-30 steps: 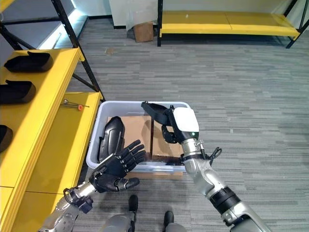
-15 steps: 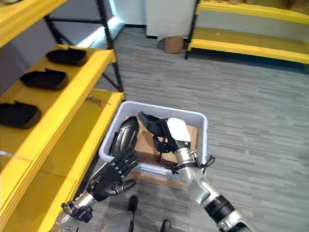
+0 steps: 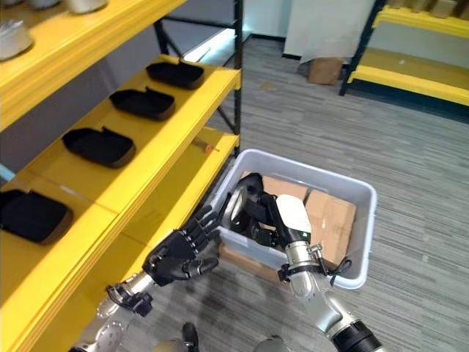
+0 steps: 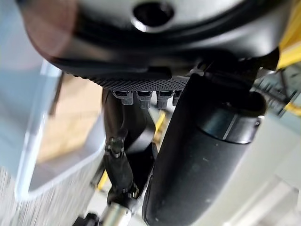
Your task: Move parts from the plastic box to the shelf.
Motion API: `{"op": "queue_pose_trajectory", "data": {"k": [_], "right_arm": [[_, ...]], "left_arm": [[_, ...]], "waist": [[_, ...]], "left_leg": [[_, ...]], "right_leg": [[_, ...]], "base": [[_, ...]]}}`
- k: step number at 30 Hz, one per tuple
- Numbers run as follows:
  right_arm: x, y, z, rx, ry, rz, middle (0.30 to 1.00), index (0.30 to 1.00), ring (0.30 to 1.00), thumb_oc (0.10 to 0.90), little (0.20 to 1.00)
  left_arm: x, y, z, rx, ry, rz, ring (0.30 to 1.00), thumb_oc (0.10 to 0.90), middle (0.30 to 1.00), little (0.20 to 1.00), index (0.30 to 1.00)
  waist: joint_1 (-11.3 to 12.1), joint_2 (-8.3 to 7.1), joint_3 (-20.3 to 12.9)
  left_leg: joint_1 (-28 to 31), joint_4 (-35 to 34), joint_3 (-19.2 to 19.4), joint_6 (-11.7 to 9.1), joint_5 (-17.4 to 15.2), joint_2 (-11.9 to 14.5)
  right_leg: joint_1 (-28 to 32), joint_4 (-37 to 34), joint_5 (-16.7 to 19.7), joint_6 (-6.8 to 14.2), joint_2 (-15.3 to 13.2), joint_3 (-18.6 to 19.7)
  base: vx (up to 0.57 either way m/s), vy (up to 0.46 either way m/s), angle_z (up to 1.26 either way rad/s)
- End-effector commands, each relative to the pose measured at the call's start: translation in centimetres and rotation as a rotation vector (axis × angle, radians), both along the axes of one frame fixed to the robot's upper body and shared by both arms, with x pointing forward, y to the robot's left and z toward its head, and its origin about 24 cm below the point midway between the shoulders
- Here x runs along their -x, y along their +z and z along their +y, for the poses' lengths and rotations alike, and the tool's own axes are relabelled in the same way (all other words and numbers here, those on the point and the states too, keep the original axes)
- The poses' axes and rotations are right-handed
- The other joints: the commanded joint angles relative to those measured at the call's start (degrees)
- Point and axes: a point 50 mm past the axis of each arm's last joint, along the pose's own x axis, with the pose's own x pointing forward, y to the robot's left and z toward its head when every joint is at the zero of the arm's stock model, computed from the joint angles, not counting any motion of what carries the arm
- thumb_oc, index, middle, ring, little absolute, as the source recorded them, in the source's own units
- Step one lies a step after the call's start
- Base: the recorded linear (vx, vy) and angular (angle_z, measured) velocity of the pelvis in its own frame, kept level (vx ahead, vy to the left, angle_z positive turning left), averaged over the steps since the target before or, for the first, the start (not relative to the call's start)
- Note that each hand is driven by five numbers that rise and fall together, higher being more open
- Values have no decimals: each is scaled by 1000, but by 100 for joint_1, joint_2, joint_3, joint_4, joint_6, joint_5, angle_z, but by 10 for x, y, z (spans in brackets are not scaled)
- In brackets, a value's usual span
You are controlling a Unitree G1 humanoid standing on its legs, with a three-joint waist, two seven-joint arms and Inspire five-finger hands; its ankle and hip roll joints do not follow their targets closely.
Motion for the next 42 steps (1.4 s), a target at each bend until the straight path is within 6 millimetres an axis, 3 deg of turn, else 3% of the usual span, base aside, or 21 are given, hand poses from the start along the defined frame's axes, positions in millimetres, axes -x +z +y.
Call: {"op": "queue_pose_trajectory", "data": {"k": [1, 5, 7, 8, 9, 10, 14, 19, 23, 24, 26, 27, 29, 31, 36, 38, 39, 40, 42], "right_arm": [[-5, 73, 25, -138, 137, -352, 300, 300, 300, 400, 300], [0, 75, 21, -154, 121, -333, 300, 300, 300, 400, 300], [1, 76, 18, -175, 82, -353, 300, 300, 300, 400, 300], [2, 75, 15, -183, 38, -365, 300, 300, 300, 400, 300], [6, 76, 5, -212, -32, -413, 300, 300, 300, 400, 300], [8, 79, 1, -223, -52, -438, 300, 300, 300, 400, 300], [9, 85, -5, -256, -75, -513, 300, 300, 300, 400, 300], [4, 91, -5, -271, -50, -579, 300, 300, 300, 400, 300], [5, 89, -6, -258, -54, -588, 300, 300, 300, 400, 300], [11, 85, -15, -237, -128, -611, 300, 300, 300, 400, 300], [14, 86, -24, -226, -182, -631, 300, 300, 300, 400, 300], [14, 86, -25, -225, -187, -634, 300, 300, 300, 400, 300], [14, 89, -26, -222, -176, -663, 300, 300, 300, 400, 300], [14, 90, -27, -221, -172, -670, 300, 300, 300, 400, 300], [18, 100, -43, -195, -190, -754, 300, 300, 300, 400, 300], [18, 105, -44, -196, -178, -783, 300, 300, 300, 400, 300], [18, 113, -45, -200, -173, -848, 300, 300, 300, 400, 300], [18, 113, -45, -202, -174, -851, 300, 300, 300, 400, 300], [18, 123, -52, -224, -208, -905, 300, 300, 300, 400, 300]], "left_arm": [[6, 23, 1, 35, -1, -152, 1000, 900, 1000, 1000, 1000], [16, 19, 13, -23, -60, -127, 1000, 900, 1000, 1000, 1000], [16, 16, 14, -36, -72, -109, 1000, 900, 1000, 1000, 1000], [17, 15, 12, -46, -104, -109, 1000, 900, 1000, 1000, 1000], [14, 18, 8, -28, -129, -91, 1000, 900, 1000, 1000, 1000], [12, 20, 6, -33, -129, -94, 1000, 900, 1000, 1000, 1000], [10, 23, -8, -13, -158, -95, 1000, 900, 1000, 1000, 1000], [7, 21, -15, 39, -155, -59, 1000, 900, 1000, 1000, 1000], [10, 16, -13, 42, -165, -39, 1000, 900, 1000, 1000, 1000], [15, 14, -15, 33, -215, -33, 1000, 900, 1000, 1000, 1000], [14, 20, -21, 44, -256, -45, 1000, 900, 1000, 1000, 1000], [13, 21, -22, 46, -261, -46, 1000, 900, 1000, 1000, 1000], [13, 24, -28, 68, -240, -49, 1000, 900, 1000, 1000, 1000], [13, 25, -28, 74, -228, -49, 1000, 900, 1000, 1000, 1000], [14, 23, -20, 106, -189, -48, 1000, 900, 1000, 1000, 1000], [14, 23, -19, 108, -167, -50, 1000, 900, 1000, 1000, 1000], [14, 25, -18, 102, -147, -55, 1000, 900, 1000, 1000, 1000], [14, 25, -17, 102, -147, -56, 1000, 900, 1000, 1000, 1000], [14, 28, -16, 94, -158, -55, 1000, 900, 1000, 1000, 1000]], "waist": [[194, -21, -517], [465, -23, -512], [460, -21, -488], [410, -28, -480], [224, -34, -472], [155, -64, -470], [18, -120, -460], [128, -76, -355], [99, -34, -365], [-84, -36, -359], [-265, -40, -359], [-288, -39, -355], [-369, -45, -344], [-373, -47, -364], [-443, -34, -471], [-427, 18, -485], [-388, 112, -494], [-381, 120, -491], [-378, 208, -493]], "left_leg": [[671, -266, 394, -380, -207, 624], [617, -328, 359, -157, -346, 289], [546, -361, 102, -43, -363, 142], [514, -398, -127, 23, -359, 71], [350, -484, -696, 176, -212, -54], [346, -553, -940, 184, -199, -133], [173, -509, -1418, 162, -168, -393], [-113, -340, -1611, 93, -107, -512], [-112, -160, -1494, 86, -227, -571], [-118, 126, -627, 11, -352, -362], [-47, 210, 1, -68, -370, -94], [-44, 231, 40, -80, -376, -63], [49, 325, -127, -160, -418, 156], [68, 315, -190, -187, -376, 215], [142, 425, -732, -583, 784, 1154], [197, 422, -1037, -616, 846, 1174], [237, 417, -1347, -613, 807, 1064], [240, 421, -1364, -611, 800, 1054], [322, 394, -1208, -535, 300, 856]], "right_leg": [[21, -189, 228, -110, 195, -403], [93, -284, 693, 106, -268, -670], [34, -82, 619, 81, -214, -341], [-37, 60, 485, 40, -61, -21], [-240, 250, 159, -147, 553, 746], [-236, 209, -25, -242, 874, 1026], [-256, -96, -110, -552, 1556, 1625], [-235, -326, -9, -622, 1581, 1630], [-207, -468, 54, -624, 1525, 1601], [-134, -574, 87, -571, 1358, 1213], [-130, -648, 142, -541, 1219, 899], [-127, -654, 149, -541, 1206, 867], [-137, -643, 176, -551, 1134, 1024], [-149, -659, 193, -560, 1122, 1090], [-163, -636, 160, -644, 1018, 1370], [-238, -539, 129, -632, 985, 1529], [-312, -460, 117, -592, 947, 1736], [-318, -449, 112, -588, 944, 1753], [-333, -398, 159, -439, 766, 1748]], "base": [[-112, 376, 28], [-133, 364, 48], [-62, 156, 70], [-43, 70, 135], [-13, 7, 129], [-15, 2, 254], [5, -37, 145], [-57, -119, 36], [-12, -54, 1], [-63, -41, 16], [-115, 25, 81], [-96, 61, 151], [-52, 159, 122], [-28, 154, -10], [-66, 304, -45], [-120, 414, -20], [-149, 453, -38], [-174, 452, -66], [-207, 417, -49]]}}
